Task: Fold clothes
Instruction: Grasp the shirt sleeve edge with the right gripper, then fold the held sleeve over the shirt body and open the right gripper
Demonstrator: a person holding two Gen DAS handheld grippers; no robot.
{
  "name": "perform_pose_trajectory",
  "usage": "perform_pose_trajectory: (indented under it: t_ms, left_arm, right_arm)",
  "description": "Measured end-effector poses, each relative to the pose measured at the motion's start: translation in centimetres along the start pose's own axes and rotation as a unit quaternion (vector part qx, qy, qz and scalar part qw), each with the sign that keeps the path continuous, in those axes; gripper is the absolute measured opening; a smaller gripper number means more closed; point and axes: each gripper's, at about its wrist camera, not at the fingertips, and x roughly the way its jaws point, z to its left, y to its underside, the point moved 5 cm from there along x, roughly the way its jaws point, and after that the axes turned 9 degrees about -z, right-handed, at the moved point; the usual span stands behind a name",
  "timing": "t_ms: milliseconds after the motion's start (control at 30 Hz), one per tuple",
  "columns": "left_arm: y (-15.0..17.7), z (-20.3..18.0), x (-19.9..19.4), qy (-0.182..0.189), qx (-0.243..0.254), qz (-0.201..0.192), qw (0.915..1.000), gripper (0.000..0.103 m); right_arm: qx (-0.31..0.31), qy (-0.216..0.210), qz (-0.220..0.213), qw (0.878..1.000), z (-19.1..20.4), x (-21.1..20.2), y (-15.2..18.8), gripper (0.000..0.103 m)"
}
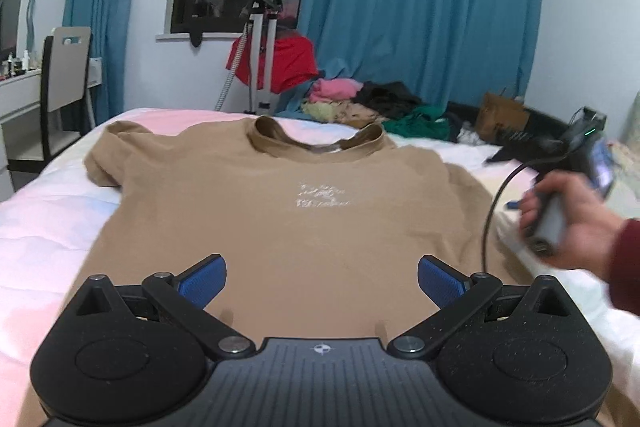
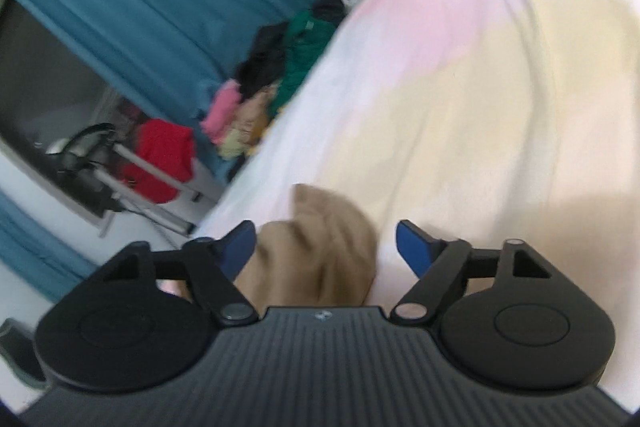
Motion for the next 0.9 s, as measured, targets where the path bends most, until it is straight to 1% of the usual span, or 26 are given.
perform_pose_trajectory:
  t_ms: [33, 67, 100, 133, 167, 200, 233, 333, 400, 467, 500, 533, 633, 667, 700, 733, 767, 800, 833, 900]
  left_arm:
    - [0.1, 0.2, 0.5, 0.001, -0.009, 0.002, 1.0000, 0.103]
    - [0.2, 0.4, 1.0, 0.001, -0.018, 0.004, 0.9998, 0.103]
    - [0.2, 0.6, 1.5, 0.002, -0.027, 0.006, 0.9996, 0.103]
    - [0.3, 0.8, 2.0, 0.003, -0.036, 0.009, 0.9993, 0.103]
    - [0.4, 1.0, 2.4, 0.003, -0.045, 0.011, 0.9989, 0.103]
    - [0.5, 1.2, 2.9, 0.004, -0.054, 0.013, 0.9985, 0.103]
    - [0.6, 1.4, 3.4, 0.005, -0.063, 0.015, 0.9979, 0.103]
    - [0.8, 1.8, 4.2, 0.000, -0.086, 0.032, 0.9958, 0.103]
    - [0.8, 1.9, 4.2, 0.002, -0.094, 0.033, 0.9950, 0.103]
    - [0.6, 1.6, 3.9, 0.002, -0.087, 0.025, 0.9959, 0.103]
    - [0.5, 1.4, 3.6, 0.002, -0.082, 0.020, 0.9964, 0.103]
    - [0.3, 1.1, 3.4, 0.003, -0.078, 0.015, 0.9969, 0.103]
    - [0.1, 0.5, 2.5, 0.009, -0.066, 0.006, 0.9977, 0.103]
    - [0.0, 0.2, 2.2, 0.011, -0.063, 0.004, 0.9980, 0.103]
    - [-0.1, 0.1, 2.0, 0.012, -0.060, 0.003, 0.9981, 0.103]
    - [0.0, 0.0, 1.7, 0.014, -0.059, 0.002, 0.9981, 0.103]
    - [0.0, -0.1, 1.3, 0.016, -0.059, 0.001, 0.9982, 0.103]
    - [0.0, -0.1, 1.3, 0.017, -0.059, 0.002, 0.9981, 0.103]
    - [0.1, -0.2, 1.3, 0.017, -0.060, 0.003, 0.9980, 0.103]
    - [0.2, 0.0, 1.2, 0.016, -0.065, 0.007, 0.9977, 0.103]
  right_arm:
    - [-0.021, 0.003, 0.003, 1.000, 0.1, 1.1, 0.3, 0.068]
    - [-0.042, 0.006, 0.006, 0.999, 0.3, 2.2, 0.6, 0.059]
    - [-0.061, 0.010, 0.008, 0.998, 0.4, 3.1, 0.8, 0.042]
    - [-0.073, 0.010, 0.011, 0.997, 0.6, 3.6, 1.1, 0.033]
    - [-0.080, 0.009, 0.014, 0.997, 0.8, 4.0, 1.3, 0.016]
    - [-0.085, 0.002, 0.014, 0.996, 1.0, 4.2, 1.1, 0.008]
    - [-0.090, -0.004, 0.006, 0.996, 1.3, 3.9, 0.7, 0.007]
    - [-0.100, -0.021, -0.053, 0.993, 1.9, 1.3, -1.1, 0.006]
    - [-0.100, -0.012, -0.080, 0.992, 1.3, -0.3, -2.4, 0.006]
    - [-0.090, 0.006, -0.104, 0.991, 0.0, -1.7, -3.5, 0.007]
    - [-0.085, 0.018, -0.110, 0.990, -0.9, -2.2, -3.9, 0.009]
    - [-0.078, 0.029, -0.106, 0.991, -1.7, -2.4, -4.1, 0.009]
    - [-0.022, 0.038, -0.057, 0.997, -3.9, -2.6, -4.1, 0.011]
    - [-0.006, 0.032, -0.041, 0.999, -4.4, -2.8, -3.8, 0.015]
    - [0.004, 0.018, -0.027, 0.999, -4.6, -3.1, -3.5, 0.035]
    - [0.013, 0.003, -0.015, 1.000, -4.7, -3.4, -3.2, 0.051]
    - [0.021, -0.011, -0.008, 1.000, -4.8, -3.9, -2.8, 0.079]
    - [0.028, -0.026, -0.005, 0.999, -4.7, -4.3, -2.4, 0.088]
    - [0.035, -0.040, 0.000, 0.999, -4.6, -4.6, -2.0, 0.087]
    - [0.060, -0.060, 0.027, 0.996, -4.4, -4.4, -1.0, 0.087]
